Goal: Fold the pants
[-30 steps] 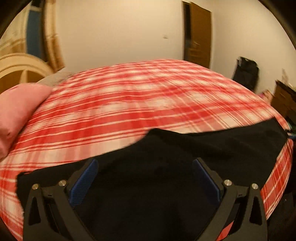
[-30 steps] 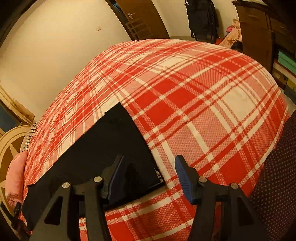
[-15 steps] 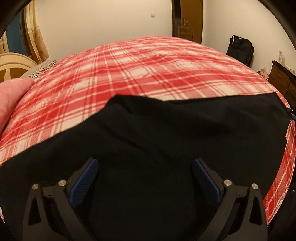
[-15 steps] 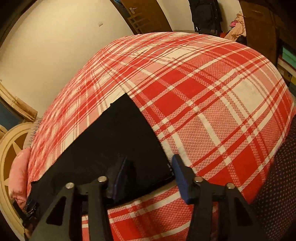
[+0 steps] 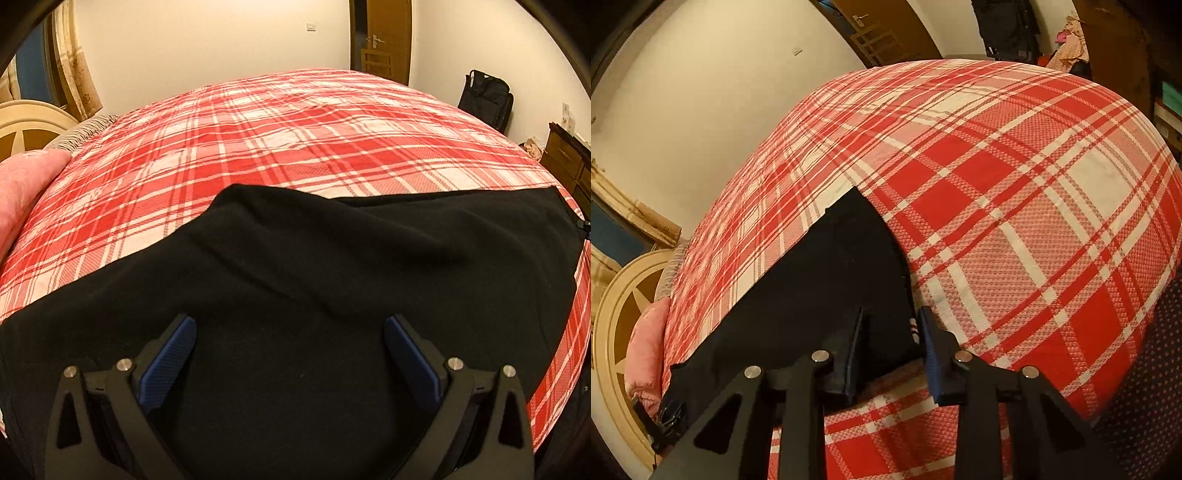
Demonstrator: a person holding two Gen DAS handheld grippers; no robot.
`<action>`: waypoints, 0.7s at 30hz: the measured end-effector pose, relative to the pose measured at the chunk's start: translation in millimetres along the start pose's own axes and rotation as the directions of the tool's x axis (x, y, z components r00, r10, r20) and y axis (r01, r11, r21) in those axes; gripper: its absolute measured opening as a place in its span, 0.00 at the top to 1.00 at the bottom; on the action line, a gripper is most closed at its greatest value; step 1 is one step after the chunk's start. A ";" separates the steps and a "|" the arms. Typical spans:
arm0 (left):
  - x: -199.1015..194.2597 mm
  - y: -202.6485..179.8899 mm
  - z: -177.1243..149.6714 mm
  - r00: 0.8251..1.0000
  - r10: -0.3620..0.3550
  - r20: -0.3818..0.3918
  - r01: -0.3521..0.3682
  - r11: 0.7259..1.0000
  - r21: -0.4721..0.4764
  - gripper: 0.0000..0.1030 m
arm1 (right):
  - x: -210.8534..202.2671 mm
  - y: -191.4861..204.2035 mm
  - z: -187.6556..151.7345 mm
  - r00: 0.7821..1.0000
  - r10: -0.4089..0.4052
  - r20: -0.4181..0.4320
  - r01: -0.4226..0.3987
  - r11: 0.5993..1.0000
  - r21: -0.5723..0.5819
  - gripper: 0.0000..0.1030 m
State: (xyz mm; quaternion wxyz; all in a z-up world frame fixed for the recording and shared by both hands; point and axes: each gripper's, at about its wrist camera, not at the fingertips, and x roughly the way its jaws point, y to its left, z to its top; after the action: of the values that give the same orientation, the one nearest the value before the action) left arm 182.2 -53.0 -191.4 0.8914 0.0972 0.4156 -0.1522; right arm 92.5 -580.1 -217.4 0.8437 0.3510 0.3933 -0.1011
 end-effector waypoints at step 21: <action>-16.6 -15.8 11.4 0.999 -0.048 0.022 0.048 0.999 0.005 0.00 | -30.3 78.8 -3.6 0.993 0.014 0.119 0.017 0.967 -0.254 0.80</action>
State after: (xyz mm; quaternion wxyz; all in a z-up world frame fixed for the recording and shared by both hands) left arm 174.6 -68.0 -172.1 0.8918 0.0877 0.4076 -0.1755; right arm 105.3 -523.0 -156.4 0.9039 0.2327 0.3518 -0.0713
